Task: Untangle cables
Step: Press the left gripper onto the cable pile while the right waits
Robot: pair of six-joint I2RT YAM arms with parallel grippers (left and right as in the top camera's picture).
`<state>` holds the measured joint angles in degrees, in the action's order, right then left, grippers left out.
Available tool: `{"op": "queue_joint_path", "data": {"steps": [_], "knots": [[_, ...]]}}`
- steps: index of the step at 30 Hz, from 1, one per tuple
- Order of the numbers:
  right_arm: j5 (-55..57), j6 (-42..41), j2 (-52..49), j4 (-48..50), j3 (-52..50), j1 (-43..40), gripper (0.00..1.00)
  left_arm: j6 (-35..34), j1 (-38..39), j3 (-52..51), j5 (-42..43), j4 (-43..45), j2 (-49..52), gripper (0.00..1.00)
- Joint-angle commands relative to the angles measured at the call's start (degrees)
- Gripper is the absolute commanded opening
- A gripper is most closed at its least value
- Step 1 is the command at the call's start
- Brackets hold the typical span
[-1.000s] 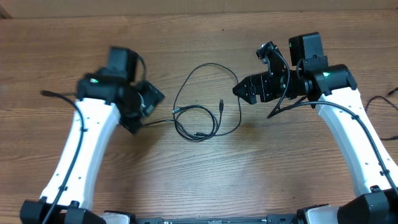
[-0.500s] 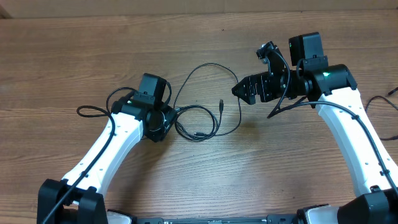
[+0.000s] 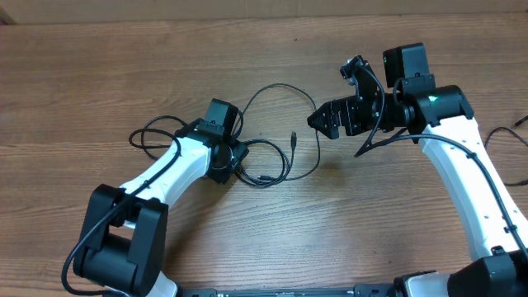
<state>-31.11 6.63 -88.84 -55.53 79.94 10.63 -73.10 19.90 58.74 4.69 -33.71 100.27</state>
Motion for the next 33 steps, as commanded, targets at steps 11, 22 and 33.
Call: {"op": "queue_joint_path", "data": {"steps": [11,22,33], "knots": [[0.00,0.26,-0.02,-0.37,-0.02,0.20,0.99,1.11,0.59,-0.50,-7.85,1.20,0.68,0.43],[0.00,0.26,-0.02,-0.35,-0.02,0.20,1.00,1.09,2.60,-0.52,-7.80,4.04,5.55,0.31],[-0.04,-0.92,-0.02,-0.48,-0.02,0.20,1.00,1.16,-0.55,2.84,-7.45,-4.15,1.88,0.04]]}}
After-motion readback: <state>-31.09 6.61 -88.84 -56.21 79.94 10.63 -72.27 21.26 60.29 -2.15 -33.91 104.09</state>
